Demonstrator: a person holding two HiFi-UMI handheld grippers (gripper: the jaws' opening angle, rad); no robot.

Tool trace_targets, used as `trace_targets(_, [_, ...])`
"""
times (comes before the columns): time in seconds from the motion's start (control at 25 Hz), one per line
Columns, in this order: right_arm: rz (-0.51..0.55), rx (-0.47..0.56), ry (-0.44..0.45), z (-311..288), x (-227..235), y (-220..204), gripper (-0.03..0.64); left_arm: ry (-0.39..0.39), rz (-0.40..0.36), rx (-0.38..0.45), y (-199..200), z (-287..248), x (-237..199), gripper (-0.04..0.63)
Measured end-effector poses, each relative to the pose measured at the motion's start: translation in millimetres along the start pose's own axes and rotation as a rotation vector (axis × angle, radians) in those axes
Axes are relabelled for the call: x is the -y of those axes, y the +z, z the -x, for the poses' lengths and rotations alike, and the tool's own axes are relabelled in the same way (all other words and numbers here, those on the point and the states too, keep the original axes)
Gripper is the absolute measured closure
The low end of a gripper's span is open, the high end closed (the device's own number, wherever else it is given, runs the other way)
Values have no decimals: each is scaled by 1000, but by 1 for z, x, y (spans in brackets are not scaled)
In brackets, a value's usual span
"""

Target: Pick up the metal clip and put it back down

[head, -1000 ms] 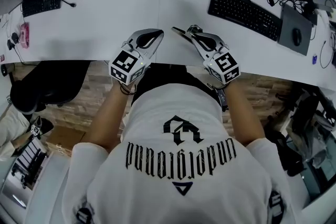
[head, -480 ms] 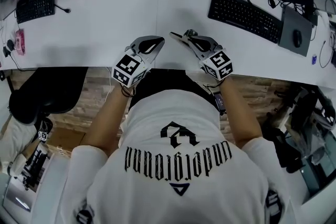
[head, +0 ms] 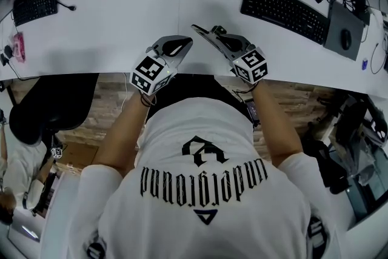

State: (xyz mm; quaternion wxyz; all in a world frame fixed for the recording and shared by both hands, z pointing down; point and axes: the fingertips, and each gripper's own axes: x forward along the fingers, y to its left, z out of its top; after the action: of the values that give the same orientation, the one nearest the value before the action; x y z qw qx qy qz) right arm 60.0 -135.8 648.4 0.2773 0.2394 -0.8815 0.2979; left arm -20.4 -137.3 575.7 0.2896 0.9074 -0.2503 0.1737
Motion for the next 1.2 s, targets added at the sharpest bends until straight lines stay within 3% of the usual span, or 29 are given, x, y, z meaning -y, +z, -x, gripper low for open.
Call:
trace_targets(0.92, [26, -21, -35, -8, 25, -3, 586, -23, 32, -22, -5, -14, -6, 581])
trace_targets(1.2, [12, 35, -47, -2, 27, 6, 584, -23, 35, -18, -5, -16, 0, 581])
